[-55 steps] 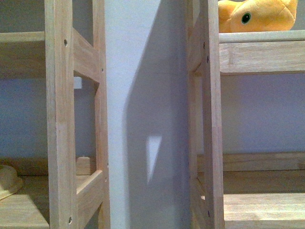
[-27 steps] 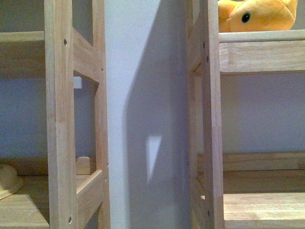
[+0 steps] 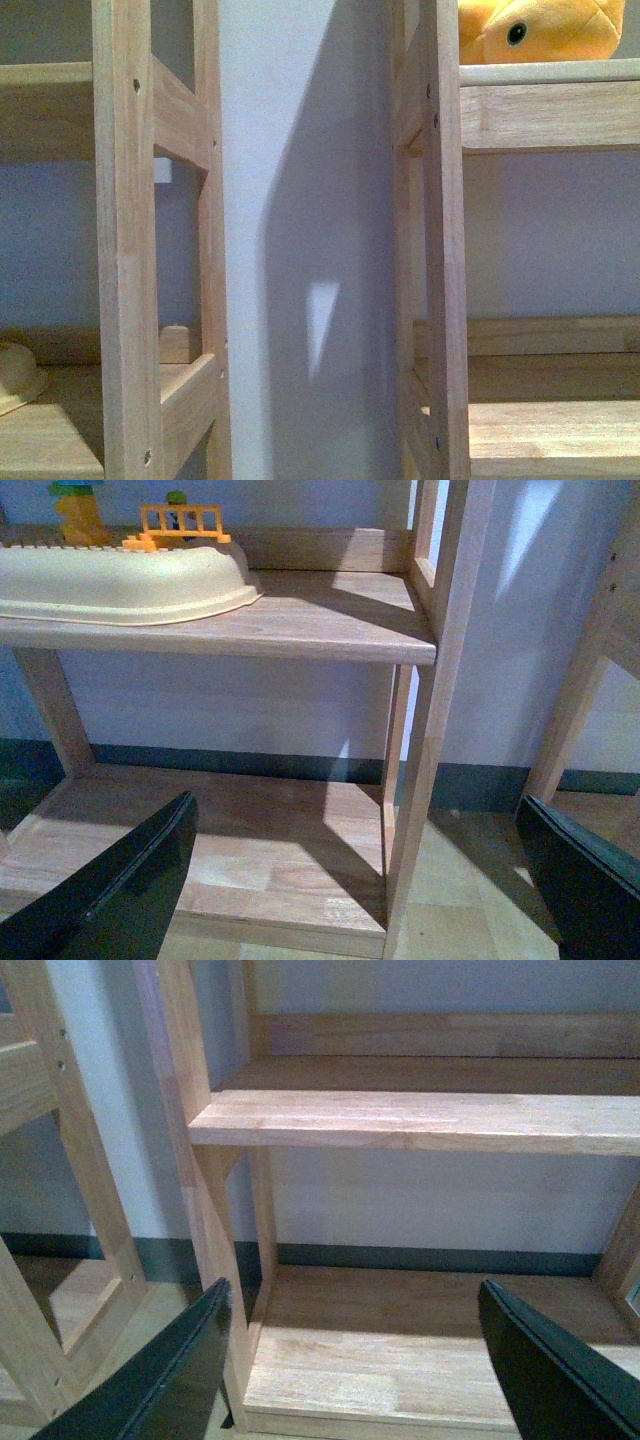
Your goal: Put away toys
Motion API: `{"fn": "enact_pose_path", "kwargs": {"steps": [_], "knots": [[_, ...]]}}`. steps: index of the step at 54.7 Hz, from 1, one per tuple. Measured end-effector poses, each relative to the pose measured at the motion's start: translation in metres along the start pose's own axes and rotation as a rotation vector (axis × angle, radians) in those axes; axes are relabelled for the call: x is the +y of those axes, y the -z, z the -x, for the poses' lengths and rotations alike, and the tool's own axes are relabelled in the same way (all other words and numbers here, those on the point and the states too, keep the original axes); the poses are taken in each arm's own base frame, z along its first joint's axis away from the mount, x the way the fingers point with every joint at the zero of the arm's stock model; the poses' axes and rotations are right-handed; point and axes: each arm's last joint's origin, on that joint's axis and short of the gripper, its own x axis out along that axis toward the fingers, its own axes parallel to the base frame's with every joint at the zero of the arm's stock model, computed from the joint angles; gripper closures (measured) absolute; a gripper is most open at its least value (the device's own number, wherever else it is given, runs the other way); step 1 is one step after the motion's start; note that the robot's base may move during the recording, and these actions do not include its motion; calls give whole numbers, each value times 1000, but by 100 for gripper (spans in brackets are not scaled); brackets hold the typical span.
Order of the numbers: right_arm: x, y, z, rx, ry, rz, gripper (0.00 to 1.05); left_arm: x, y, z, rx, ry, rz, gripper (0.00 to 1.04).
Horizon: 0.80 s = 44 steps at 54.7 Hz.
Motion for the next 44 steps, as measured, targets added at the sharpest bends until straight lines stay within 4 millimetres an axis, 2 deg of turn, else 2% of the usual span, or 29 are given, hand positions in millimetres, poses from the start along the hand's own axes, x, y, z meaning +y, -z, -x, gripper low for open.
{"fn": "enact_pose_path", "kwargs": {"steps": [8, 44], "knots": [[0, 0, 0, 0, 0, 0, 5, 0, 0, 0, 0, 0, 0, 6], [0, 0, 0, 0, 0, 0, 7, 0, 0, 0, 0, 0, 0, 6]]}}
